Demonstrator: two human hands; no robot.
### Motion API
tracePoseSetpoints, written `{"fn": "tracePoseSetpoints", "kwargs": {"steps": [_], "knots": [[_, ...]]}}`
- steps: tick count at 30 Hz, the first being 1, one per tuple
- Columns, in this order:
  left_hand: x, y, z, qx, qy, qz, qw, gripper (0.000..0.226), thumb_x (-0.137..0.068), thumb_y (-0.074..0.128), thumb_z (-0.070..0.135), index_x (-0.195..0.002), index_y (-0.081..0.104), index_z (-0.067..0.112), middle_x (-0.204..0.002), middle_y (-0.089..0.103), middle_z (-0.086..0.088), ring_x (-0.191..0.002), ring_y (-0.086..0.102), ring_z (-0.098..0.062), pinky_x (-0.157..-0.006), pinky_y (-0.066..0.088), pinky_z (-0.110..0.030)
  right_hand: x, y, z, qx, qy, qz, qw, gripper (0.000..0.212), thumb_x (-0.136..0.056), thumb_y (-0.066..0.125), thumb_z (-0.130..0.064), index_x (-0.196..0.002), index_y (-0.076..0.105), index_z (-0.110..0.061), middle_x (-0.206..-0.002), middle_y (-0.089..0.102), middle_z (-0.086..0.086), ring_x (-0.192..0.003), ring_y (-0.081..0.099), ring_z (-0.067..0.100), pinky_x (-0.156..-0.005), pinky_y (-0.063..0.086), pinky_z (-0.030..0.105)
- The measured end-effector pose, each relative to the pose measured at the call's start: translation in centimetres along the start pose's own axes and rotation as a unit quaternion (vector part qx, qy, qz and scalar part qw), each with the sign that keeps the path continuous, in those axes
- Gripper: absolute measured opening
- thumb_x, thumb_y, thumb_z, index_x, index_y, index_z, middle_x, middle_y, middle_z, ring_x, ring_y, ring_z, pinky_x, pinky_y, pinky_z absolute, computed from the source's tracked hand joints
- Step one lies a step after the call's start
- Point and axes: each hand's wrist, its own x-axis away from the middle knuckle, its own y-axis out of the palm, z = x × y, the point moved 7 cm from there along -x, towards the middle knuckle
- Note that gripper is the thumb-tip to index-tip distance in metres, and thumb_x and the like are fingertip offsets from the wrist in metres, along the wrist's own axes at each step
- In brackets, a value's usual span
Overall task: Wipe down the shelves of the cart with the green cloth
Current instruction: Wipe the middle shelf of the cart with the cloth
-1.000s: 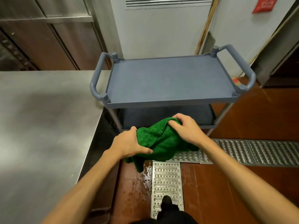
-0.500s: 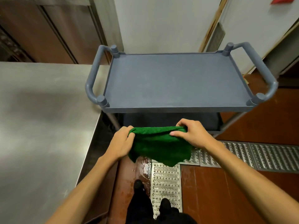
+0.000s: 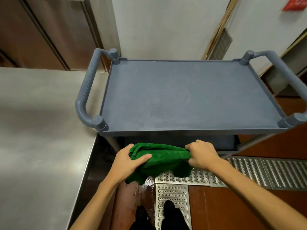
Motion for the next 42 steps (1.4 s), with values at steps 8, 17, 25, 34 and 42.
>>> {"fn": "tracePoseSetpoints", "kwargs": {"steps": [8,17,25,34,42], "knots": [[-6.3,0.9,-9.1,0.059,0.059,0.107,0.991,0.043,-0.077,0.070,0.059,-0.081,0.071,0.016,-0.076,0.069,-0.007,-0.070,0.064,-0.008,-0.066,0.049,-0.026,-5.3,7.9,3.6,-0.407,0.000,0.040,0.913,0.010,-0.081,0.077,-0.033,-0.073,0.070,-0.033,-0.064,0.066,-0.010,-0.055,0.055,-0.002,-0.052,0.039,0.016],[-12.4,4.9,-11.8,0.195,0.198,0.205,0.938,0.021,-0.082,0.068,0.049,-0.085,0.078,0.030,-0.082,0.076,0.010,-0.080,0.068,-0.002,-0.070,0.055,-0.023,-9.8,12.0,6.6,-0.646,-0.038,0.267,0.714,0.031,-0.084,0.063,-0.001,-0.072,0.080,-0.024,-0.063,0.072,-0.004,-0.056,0.064,0.001,-0.050,0.046,0.011],[-18.1,5.9,-14.6,0.279,0.300,0.186,0.893,0.016,-0.089,0.070,0.032,-0.081,0.081,0.024,-0.089,0.078,-0.001,-0.089,0.074,-0.019,-0.079,0.059,-0.034,-16.0,15.1,7.7,-0.698,-0.062,0.286,0.654,0.029,-0.087,0.059,-0.008,-0.063,0.075,-0.015,-0.061,0.069,0.001,-0.055,0.065,0.011,-0.051,0.050,0.019],[-25.1,2.0,-17.3,0.213,0.264,0.138,0.931,0.021,-0.093,0.067,0.028,-0.092,0.078,0.010,-0.099,0.077,-0.006,-0.093,0.074,-0.020,-0.083,0.058,-0.031,-25.6,13.3,7.0,-0.636,-0.080,0.252,0.725,0.007,-0.082,0.070,-0.015,-0.075,0.072,-0.015,-0.066,0.069,-0.002,-0.056,0.064,0.007,-0.050,0.051,0.017],[-33.6,-2.8,-15.0,0.066,0.205,0.205,0.955,0.034,-0.100,0.055,0.034,-0.121,0.068,0.010,-0.139,0.059,-0.013,-0.127,0.058,-0.025,-0.099,0.050,-0.023,-34.7,8.2,6.4,-0.647,-0.059,0.271,0.710,0.004,-0.088,0.064,0.003,-0.085,0.065,0.001,-0.072,0.066,0.012,-0.067,0.065,0.020,-0.067,0.060,0.028]]}}
